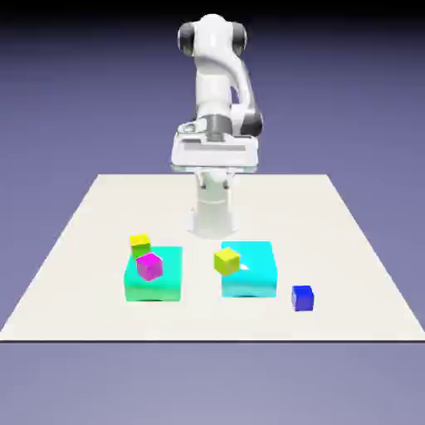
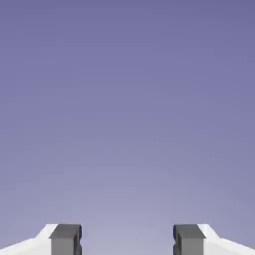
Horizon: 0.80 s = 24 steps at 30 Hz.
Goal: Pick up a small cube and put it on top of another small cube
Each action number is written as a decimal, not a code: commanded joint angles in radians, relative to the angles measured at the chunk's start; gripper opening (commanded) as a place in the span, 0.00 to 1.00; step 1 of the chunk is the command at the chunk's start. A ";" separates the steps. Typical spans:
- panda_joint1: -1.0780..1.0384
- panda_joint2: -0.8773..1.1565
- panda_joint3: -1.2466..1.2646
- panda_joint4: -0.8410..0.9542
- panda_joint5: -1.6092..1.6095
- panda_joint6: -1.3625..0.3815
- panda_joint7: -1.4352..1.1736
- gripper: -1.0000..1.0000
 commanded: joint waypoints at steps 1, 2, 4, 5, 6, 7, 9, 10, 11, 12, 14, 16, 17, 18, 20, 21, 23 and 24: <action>0.002 0.036 0.019 0.014 -0.017 -0.012 0.036 0.50; 0.005 0.073 0.037 0.028 -0.033 -0.024 0.071 0.50; 0.009 0.145 0.074 0.057 -0.066 -0.047 0.142 0.50; 0.011 0.181 0.092 0.071 -0.083 -0.059 0.178 0.50; 0.014 0.217 0.111 0.085 -0.100 -0.071 0.214 0.50; 0.016 0.254 0.129 0.100 -0.116 -0.083 0.249 0.50; 0.021 0.326 0.166 0.128 -0.149 -0.106 0.320 0.50; 0.023 0.362 0.185 0.142 -0.166 -0.118 0.356 0.50; 0.025 0.399 0.203 0.156 -0.183 -0.130 0.391 0.50; 0.028 0.435 0.222 0.171 -0.199 -0.142 0.427 0.50; 0.032 0.507 0.259 0.199 -0.232 -0.165 0.498 0.50; 0.037 0.580 0.296 0.228 -0.266 -0.189 0.569 0.50; 0.039 0.616 0.314 0.242 -0.282 -0.201 0.605 0.50; 0.041 0.652 0.333 0.256 -0.299 -0.212 0.640 0.50; 0.046 0.725 0.370 0.284 -0.332 -0.236 0.712 0.50; 0.048 0.761 0.388 0.299 -0.349 -0.248 0.747 0.50; 0.051 0.807 0.411 0.317 -0.370 -0.263 0.792 0.50; 0.051 0.807 0.411 0.317 -0.370 -0.263 0.792 0.50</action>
